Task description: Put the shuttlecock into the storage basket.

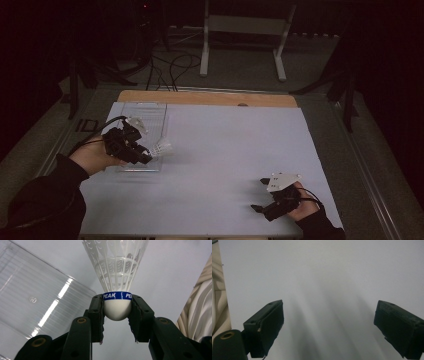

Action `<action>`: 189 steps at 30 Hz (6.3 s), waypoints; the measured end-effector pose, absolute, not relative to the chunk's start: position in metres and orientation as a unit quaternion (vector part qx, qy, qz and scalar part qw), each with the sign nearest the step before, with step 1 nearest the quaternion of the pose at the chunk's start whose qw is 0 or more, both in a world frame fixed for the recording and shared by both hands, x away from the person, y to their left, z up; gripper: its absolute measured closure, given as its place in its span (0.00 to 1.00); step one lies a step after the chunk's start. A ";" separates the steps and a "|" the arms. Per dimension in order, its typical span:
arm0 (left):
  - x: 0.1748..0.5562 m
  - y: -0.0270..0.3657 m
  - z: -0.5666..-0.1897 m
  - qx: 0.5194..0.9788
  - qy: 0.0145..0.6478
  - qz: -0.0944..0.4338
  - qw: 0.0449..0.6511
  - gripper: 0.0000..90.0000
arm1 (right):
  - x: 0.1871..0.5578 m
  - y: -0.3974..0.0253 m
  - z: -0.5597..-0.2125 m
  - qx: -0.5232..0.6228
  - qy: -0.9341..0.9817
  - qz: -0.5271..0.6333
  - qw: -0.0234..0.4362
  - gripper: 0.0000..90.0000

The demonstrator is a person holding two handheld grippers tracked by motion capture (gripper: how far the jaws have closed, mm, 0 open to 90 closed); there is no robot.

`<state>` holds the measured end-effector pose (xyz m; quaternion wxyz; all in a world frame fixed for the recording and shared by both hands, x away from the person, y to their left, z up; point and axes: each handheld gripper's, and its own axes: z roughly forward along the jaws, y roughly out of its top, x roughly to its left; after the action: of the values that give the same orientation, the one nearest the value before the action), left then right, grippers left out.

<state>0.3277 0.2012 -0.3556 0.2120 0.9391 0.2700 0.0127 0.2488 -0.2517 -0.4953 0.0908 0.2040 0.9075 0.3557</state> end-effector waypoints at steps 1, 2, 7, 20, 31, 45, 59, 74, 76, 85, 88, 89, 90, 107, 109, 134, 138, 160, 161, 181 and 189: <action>0.328 0.203 -0.355 0.938 0.273 0.016 0.213 0.74 | 0.249 -0.252 -0.495 0.204 0.908 0.355 0.091 0.10; 0.329 0.205 -0.354 0.938 0.275 0.018 0.212 0.74 | 0.249 -0.252 -0.495 0.204 0.908 0.356 0.091 0.10; 0.331 0.213 -0.351 0.933 0.287 0.021 0.215 0.74 | 0.248 -0.251 -0.495 0.204 0.907 0.355 0.097 0.10; 0.336 0.232 -0.348 0.917 0.334 0.029 0.217 0.74 | 0.247 -0.252 -0.494 0.206 0.905 0.359 0.097 0.10; 0.339 0.250 -0.347 0.898 0.379 0.035 0.221 0.74 | 0.247 -0.253 -0.492 0.205 0.903 0.364 0.095 0.10; 0.335 0.272 -0.342 0.885 0.404 0.042 0.227 0.74 | 0.247 -0.251 -0.493 0.203 0.903 0.367 0.092 0.10; 0.336 0.282 -0.354 0.879 0.413 0.034 0.234 0.74 | 0.246 -0.252 -0.492 0.205 0.902 0.369 0.092 0.10; 0.343 0.294 -0.379 0.880 0.409 0.034 0.241 0.74 | 0.247 -0.251 -0.494 0.202 0.903 0.369 0.089 0.10; 0.345 0.295 -0.382 0.880 0.410 0.035 0.239 0.74 | 0.247 -0.252 -0.494 0.203 0.902 0.370 0.089 0.11; 0.350 0.299 -0.396 0.879 0.413 0.036 0.234 0.74 | 0.246 -0.251 -0.493 0.203 0.902 0.370 0.089 0.11; 0.351 0.300 -0.400 0.883 0.409 0.046 0.226 0.74 | 0.246 -0.251 -0.493 0.203 0.902 0.370 0.088 0.10; 0.352 0.300 -0.401 0.883 0.411 0.051 0.222 0.74 | 0.246 -0.251 -0.493 0.203 0.902 0.370 0.088 0.10; 0.352 0.300 -0.402 0.883 0.411 0.053 0.222 0.74 | 0.246 -0.251 -0.493 0.203 0.902 0.371 0.087 0.10; 0.360 0.296 -0.414 0.896 0.399 0.059 0.188 0.74 | 0.246 -0.250 -0.494 0.202 0.903 0.368 0.084 0.11; 0.361 0.297 -0.417 0.895 0.403 0.061 0.182 0.74 | 0.246 -0.250 -0.494 0.202 0.904 0.368 0.084 0.11; 0.370 0.291 -0.418 0.881 0.440 0.072 0.158 0.54 | 0.246 -0.250 -0.495 0.204 0.904 0.367 0.080 0.11; 0.369 0.290 -0.412 0.875 0.448 0.074 0.169 0.41 | 0.246 -0.251 -0.494 0.205 0.904 0.367 0.080 0.11; 0.360 0.278 -0.404 0.875 0.422 0.072 0.225 0.00 | 0.246 -0.253 -0.495 0.212 0.901 0.371 0.082 0.11; 0.360 0.278 -0.403 0.877 0.418 0.072 0.226 0.00 | 0.247 -0.253 -0.495 0.212 0.900 0.371 0.082 0.11; 0.360 0.262 -0.390 0.873 0.398 0.071 0.272 0.00 | 0.246 -0.253 -0.495 0.214 0.899 0.372 0.082 0.11; 0.361 0.246 -0.387 0.883 0.377 0.070 0.273 0.00 | 0.246 -0.253 -0.497 0.214 0.900 0.371 0.081 0.11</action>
<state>0.3609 0.2461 -0.3868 0.2728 0.8826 0.3766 0.0696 0.2465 -0.2529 -0.4967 0.0811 0.2143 0.8998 0.3712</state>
